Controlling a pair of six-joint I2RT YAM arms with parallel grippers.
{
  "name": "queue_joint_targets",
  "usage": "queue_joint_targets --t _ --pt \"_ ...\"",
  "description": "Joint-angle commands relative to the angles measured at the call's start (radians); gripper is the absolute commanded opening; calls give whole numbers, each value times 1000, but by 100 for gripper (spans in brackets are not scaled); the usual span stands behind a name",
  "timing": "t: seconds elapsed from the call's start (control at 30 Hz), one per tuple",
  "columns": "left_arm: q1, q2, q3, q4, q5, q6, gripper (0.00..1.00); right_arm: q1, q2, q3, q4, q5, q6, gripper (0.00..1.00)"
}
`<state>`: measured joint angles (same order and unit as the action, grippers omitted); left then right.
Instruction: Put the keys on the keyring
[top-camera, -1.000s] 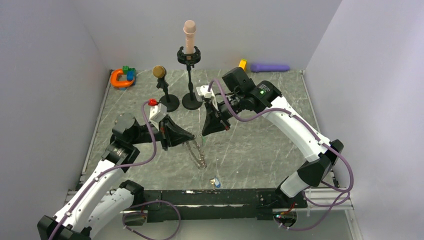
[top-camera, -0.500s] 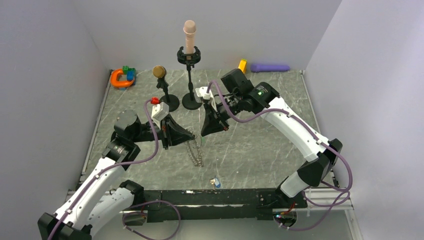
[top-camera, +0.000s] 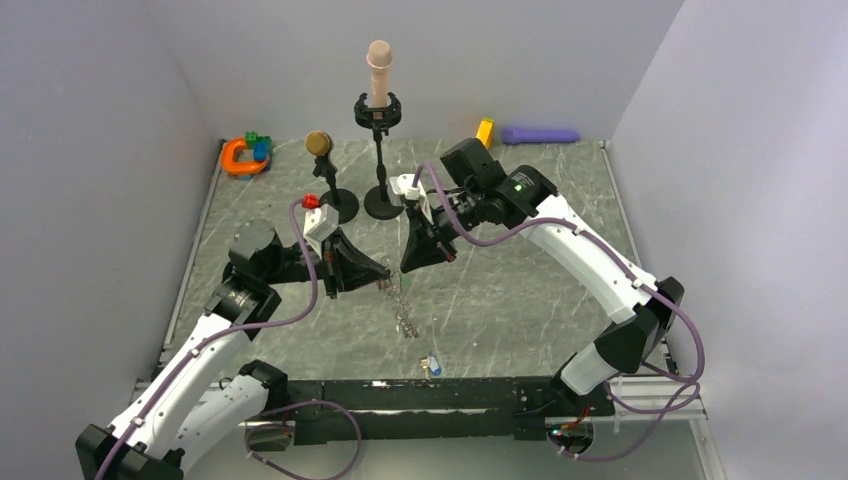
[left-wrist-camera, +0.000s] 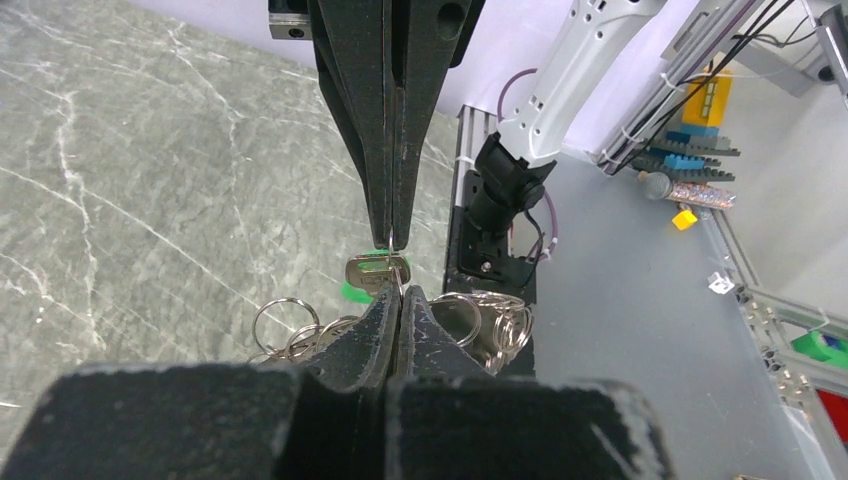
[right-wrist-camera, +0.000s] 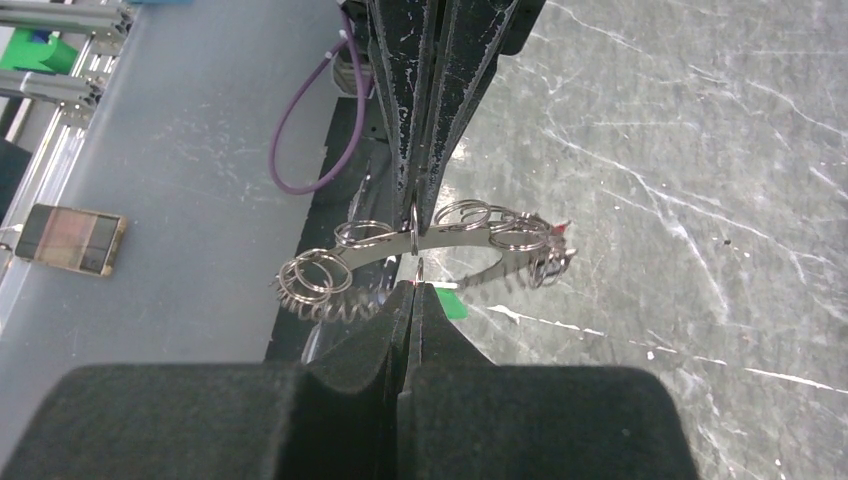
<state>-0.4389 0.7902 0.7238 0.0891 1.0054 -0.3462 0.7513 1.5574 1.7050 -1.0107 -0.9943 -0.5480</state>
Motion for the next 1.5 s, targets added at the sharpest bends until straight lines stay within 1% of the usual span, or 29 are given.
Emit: queue_joint_targets --t 0.0,0.07,0.1,0.17,0.2,0.27,0.3,0.37,0.47,0.5,0.53,0.6,0.67,0.77,0.9,1.03,1.2,1.3,1.47 --pt "3 -10 44 40 21 52 0 6 -26 -4 33 -18 6 0" --pt "2 -23 40 32 37 119 0 6 -27 -6 21 -4 -12 0" --pt "2 -33 44 3 38 173 0 3 -30 -8 3 8 -40 0" --pt "2 -50 77 -107 28 308 0 -13 -54 -27 -32 21 -115 0" --pt "2 -50 106 -183 13 398 0 -27 -79 -55 -23 22 -150 0" --pt "1 -33 167 -307 -12 519 0 -42 -144 -127 10 21 -230 0" --pt "-11 -27 192 -358 -33 577 0 -43 -173 -163 26 15 -298 0" --pt "-44 -23 227 -427 -70 673 0 -42 -215 -219 73 1 -345 0" --pt "-106 -14 268 -508 -131 807 0 -43 -242 -281 165 -19 -363 0" --pt "-143 -10 295 -550 -175 887 0 -44 -256 -305 203 -23 -368 0" --pt "-173 -4 313 -583 -208 930 0 -43 -274 -330 257 -24 -358 0" --pt "-199 7 335 -643 -231 993 0 -42 -299 -363 345 -14 -345 0" --pt "-211 13 340 -667 -229 1031 0 -43 -302 -361 387 -2 -338 0" --pt "-254 8 338 -665 -256 1070 0 -41 -271 -316 379 5 -328 0" --pt "-308 16 348 -719 -346 1146 0 -18 -273 -302 377 14 -335 0" --pt "-342 15 346 -727 -430 1192 0 17 -266 -300 338 39 -342 0" --pt "-354 20 348 -720 -463 1195 0 45 -259 -305 325 81 -335 0" --pt "-354 18 344 -708 -484 1195 0 51 -250 -303 300 95 -366 0" --pt "-353 22 335 -672 -504 1175 0 61 -245 -315 313 108 -402 0"
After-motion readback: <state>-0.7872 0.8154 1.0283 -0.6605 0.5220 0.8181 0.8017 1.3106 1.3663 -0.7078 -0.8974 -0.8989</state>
